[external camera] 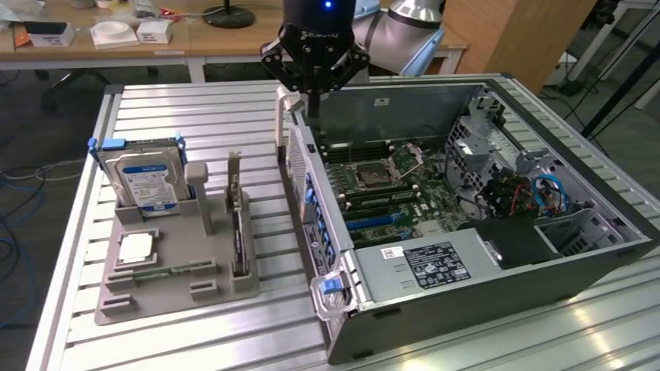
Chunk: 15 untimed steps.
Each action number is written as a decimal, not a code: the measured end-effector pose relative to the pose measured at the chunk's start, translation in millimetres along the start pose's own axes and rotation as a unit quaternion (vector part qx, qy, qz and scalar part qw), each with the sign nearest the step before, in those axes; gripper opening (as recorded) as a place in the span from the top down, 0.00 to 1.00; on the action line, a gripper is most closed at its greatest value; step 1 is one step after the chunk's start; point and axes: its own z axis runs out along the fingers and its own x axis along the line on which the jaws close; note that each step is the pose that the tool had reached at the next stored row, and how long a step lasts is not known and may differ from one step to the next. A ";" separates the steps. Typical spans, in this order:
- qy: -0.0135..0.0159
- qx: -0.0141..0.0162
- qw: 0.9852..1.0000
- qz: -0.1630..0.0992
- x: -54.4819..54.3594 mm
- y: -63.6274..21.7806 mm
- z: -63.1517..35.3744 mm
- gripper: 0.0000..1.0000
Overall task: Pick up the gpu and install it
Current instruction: 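Reach for the gpu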
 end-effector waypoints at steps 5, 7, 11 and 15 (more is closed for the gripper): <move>0.000 0.000 1.000 0.000 4.1 -0.3 -0.1 0.89; 0.000 0.000 1.000 0.000 7.5 -0.6 -0.1 0.89; 0.000 0.000 1.000 0.000 11.0 -0.8 -0.2 0.89; 0.000 0.000 1.000 0.000 14.3 -1.1 -0.3 0.89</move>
